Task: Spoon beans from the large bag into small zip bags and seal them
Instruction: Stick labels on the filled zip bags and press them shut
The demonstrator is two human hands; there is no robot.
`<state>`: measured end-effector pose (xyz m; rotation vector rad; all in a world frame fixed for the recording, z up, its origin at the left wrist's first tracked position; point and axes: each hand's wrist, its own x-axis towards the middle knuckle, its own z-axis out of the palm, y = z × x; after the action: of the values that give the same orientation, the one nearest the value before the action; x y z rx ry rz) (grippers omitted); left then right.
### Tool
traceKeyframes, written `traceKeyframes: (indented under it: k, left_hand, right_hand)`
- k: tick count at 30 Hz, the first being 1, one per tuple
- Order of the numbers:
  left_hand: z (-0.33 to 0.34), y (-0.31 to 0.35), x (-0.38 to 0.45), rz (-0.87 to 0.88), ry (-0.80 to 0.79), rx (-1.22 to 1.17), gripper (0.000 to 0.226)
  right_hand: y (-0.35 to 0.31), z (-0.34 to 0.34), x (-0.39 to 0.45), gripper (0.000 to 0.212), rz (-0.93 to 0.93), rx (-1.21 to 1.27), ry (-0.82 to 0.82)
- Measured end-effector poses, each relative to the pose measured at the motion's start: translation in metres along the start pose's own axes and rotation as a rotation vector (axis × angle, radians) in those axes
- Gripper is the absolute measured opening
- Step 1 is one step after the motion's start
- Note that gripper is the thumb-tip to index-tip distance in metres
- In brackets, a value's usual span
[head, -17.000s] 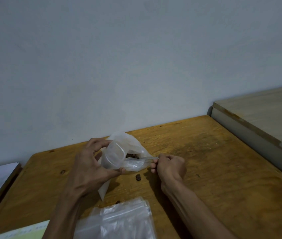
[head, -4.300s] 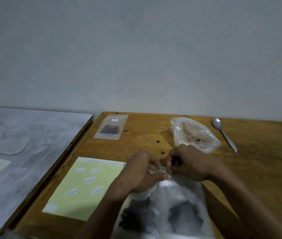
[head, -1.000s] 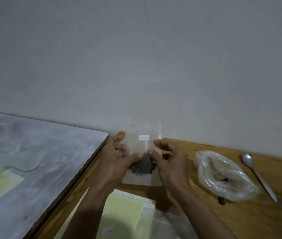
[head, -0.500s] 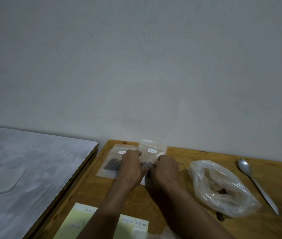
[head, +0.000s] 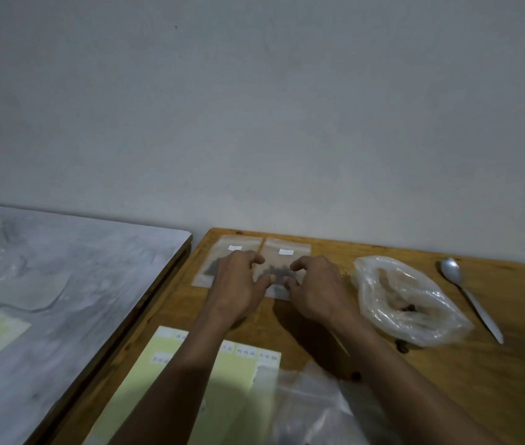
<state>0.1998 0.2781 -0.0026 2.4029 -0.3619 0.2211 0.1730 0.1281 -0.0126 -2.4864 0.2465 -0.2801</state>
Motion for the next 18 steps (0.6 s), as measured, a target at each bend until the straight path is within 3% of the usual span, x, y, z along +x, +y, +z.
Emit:
traceKeyframes:
  k: [3, 6, 11, 12, 14, 18]
  left_hand:
    - [-0.012, 0.012, -0.024, 0.013, -0.098, -0.063, 0.037]
    - [-0.020, 0.025, -0.053, 0.054, -0.334, -0.043, 0.016]
    - [-0.016, 0.032, -0.093, 0.083, -0.597, 0.213, 0.047]
    - [-0.014, 0.034, -0.097, 0.094, -0.609, 0.275, 0.052]
    - [-0.012, 0.038, -0.102, 0.104, -0.602, 0.309, 0.050]
    - [-0.007, 0.042, -0.100, 0.104, -0.502, 0.229, 0.018]
  right_hand:
    - [0.000, -0.030, -0.026, 0.032, -0.041, 0.032, -0.091]
    - [0.010, -0.066, -0.058, 0.019, -0.071, 0.082, -0.261]
    - [0.023, -0.093, -0.112, 0.043, -0.072, -0.123, -0.575]
    - [0.025, -0.089, -0.116, 0.050, -0.067, -0.141, -0.590]
    - [0.029, -0.078, -0.121, 0.043, -0.065, -0.132, -0.558]
    - [0.035, -0.067, -0.117, 0.017, -0.078, -0.118, -0.429]
